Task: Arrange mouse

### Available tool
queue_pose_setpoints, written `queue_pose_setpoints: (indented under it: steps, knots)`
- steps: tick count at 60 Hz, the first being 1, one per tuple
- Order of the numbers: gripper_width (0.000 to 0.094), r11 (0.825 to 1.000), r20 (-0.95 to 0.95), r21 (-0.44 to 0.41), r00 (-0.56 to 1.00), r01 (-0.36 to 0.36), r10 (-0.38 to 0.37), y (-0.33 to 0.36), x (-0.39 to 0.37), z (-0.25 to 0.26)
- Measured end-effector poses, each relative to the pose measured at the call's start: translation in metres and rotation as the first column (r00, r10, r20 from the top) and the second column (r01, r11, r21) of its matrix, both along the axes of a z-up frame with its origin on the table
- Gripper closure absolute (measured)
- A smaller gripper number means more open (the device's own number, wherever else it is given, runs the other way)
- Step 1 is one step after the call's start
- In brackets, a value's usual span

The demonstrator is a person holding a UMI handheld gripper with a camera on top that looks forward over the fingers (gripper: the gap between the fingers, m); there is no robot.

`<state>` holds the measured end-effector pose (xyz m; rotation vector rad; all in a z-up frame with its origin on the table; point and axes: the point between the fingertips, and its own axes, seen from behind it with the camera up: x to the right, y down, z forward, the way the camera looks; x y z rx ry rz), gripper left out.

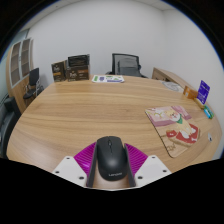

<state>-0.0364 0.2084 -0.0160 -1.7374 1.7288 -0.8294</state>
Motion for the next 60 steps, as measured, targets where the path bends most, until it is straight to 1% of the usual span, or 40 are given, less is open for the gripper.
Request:
queue_pose_setpoints:
  steps: [7, 11, 15, 22, 29, 34, 43, 49, 55, 60]
  knots:
    - [0.0527, 1.000, -0.010, -0.002, 1.000, 0.000, 0.000, 0.001, -0.001, 0.000]
    - [0.0553, 1.000, -0.019, -0.011, 1.000, -0.002, 0.002, 0.000, -0.002, 0.000]
    - [0.0567, 1.000, -0.024, 0.000, 1.000, 0.006, -0.006, 0.000, -0.003, -0.001]
    - [0.0572, 1.000, -0.029, -0.017, 1.000, 0.007, -0.007, -0.002, -0.005, 0.002]
    - [0.0572, 0.999, 0.006, -0.034, 1.000, 0.016, -0.016, -0.014, 0.000, 0.029]
    - [0.0572, 1.000, 0.037, -0.012, 0.999, 0.028, -0.027, -0.026, 0.011, 0.061]
    - [0.0571, 0.995, 0.125, 0.005, 0.987, 0.097, -0.097, -0.083, 0.044, 0.129]
    - [0.0571, 0.987, 0.174, -0.023, 0.973, 0.157, -0.150, -0.140, 0.064, 0.158]
    - [0.0572, 0.976, 0.187, -0.071, 0.964, 0.204, -0.188, -0.197, 0.076, 0.163]
    - [0.0571, 0.969, 0.168, -0.094, 0.963, 0.227, -0.209, -0.235, 0.083, 0.148]
